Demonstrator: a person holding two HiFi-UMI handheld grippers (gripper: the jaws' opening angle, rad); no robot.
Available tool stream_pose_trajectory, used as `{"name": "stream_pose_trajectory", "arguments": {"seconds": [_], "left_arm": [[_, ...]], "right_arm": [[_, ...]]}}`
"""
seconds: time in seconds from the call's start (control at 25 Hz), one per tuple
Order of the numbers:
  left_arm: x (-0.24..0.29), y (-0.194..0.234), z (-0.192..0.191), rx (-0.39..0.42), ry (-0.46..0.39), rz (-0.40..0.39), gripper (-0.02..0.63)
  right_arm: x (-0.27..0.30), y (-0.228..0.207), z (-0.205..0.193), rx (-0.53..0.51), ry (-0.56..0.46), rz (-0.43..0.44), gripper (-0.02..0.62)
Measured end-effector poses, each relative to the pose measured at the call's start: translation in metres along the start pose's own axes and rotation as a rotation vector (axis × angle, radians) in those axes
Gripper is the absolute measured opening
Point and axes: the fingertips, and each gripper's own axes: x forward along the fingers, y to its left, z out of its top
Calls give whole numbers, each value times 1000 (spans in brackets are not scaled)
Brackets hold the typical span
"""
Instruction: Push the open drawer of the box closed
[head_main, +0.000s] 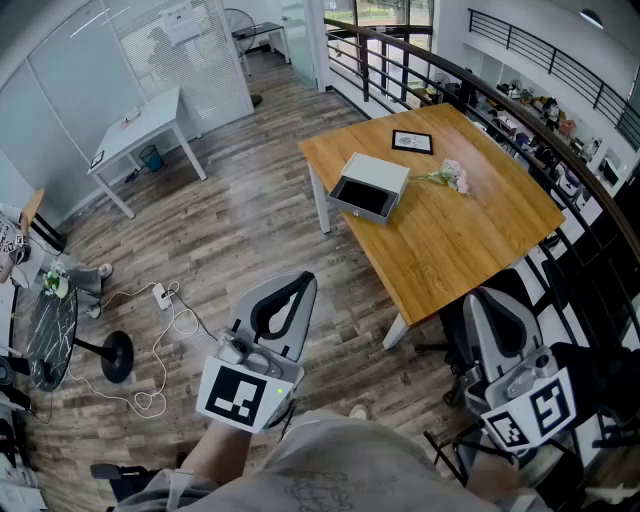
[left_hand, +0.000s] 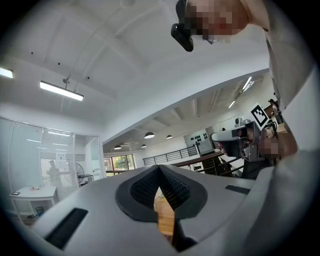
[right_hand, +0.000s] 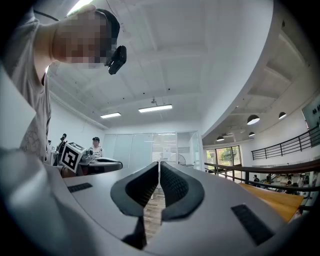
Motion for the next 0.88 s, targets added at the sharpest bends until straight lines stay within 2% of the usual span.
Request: {"name": "stream_pose_trajectory", "arguments": {"seconds": [0.32,0.6,0.76,0.8,0.84,0.88], "left_arm": [[17,-14,-2,7,8,-15,15],[19,-20,0,21,32,-33,15],[23,-5,-6,23,38,41,18],[25,-1,-10,23,48,58,64],[28,3,-15,25,63,65,184],[31,5,-20,27,80,65,227]], "right_arm": [[-8,-22,-7,2,6,-21,38],[-9,-23,-15,22,26,-16,37],[-8,-24,-23,28,43,-13,37],[-7,-24,-25,29,49,-13,38],[-6,-25,-27,29,56,-14,38],[-5,-27,-29,29,62,-15,38]]}}
